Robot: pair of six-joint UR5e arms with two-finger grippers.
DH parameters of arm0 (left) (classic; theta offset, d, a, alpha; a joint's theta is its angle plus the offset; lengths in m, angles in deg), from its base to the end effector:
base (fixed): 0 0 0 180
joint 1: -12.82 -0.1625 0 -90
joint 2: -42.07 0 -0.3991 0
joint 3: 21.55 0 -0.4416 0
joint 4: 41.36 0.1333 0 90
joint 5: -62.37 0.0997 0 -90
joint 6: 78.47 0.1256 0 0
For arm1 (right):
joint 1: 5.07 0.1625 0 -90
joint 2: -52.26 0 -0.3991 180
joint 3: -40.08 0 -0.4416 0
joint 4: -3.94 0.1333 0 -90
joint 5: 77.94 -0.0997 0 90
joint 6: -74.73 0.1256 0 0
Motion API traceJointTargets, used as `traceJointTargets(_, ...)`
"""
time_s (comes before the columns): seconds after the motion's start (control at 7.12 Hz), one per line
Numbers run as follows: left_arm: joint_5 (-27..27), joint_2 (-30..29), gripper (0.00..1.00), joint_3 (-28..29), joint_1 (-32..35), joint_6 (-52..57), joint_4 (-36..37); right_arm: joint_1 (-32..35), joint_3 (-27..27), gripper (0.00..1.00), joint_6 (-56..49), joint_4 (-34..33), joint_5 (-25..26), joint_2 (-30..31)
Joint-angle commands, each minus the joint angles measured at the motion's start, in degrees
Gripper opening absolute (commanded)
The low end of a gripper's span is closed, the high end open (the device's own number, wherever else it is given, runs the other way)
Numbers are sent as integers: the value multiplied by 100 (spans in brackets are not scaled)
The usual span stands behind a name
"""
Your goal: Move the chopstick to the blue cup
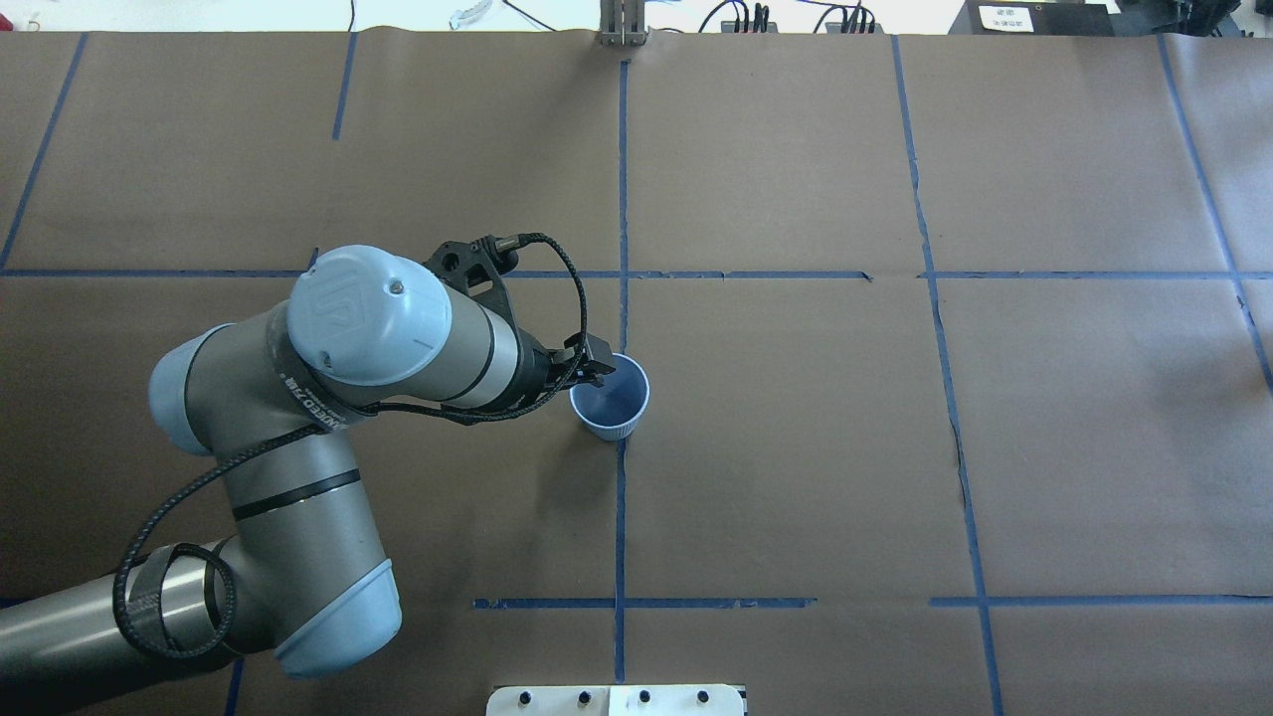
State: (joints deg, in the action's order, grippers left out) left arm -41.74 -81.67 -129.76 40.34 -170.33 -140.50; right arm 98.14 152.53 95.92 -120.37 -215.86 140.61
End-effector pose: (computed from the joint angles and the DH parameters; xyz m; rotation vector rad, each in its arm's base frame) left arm 0.5278 -0.3908 0.1182 0.0187 1.0882 -0.3302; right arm 0.1528 -0.4755 0.4816 -0.2294 -0.8354 0.6376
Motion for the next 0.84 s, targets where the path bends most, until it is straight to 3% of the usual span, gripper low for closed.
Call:
traceJointTargets(0.0, -13, 270, 100, -611, 148, 37, 9, -632, 321, 0, 51, -927, -1158, -580)
traceJointTargets(0.14, -13, 323, 100, -814, 253, 28, 17, -1097, 365, 0, 78, -929, -1732, -643)
traceJointTargets(0.56, -57, 385, 100, -974, 710, 54, -17, -2564, 767, 2, 1890, -832, -3307, -1362)
traceJointTargets(0.7, -57, 481, 100, -974, 764, 55, -18, -3127, 726, 3, 2924, -197, -3538, -1799)
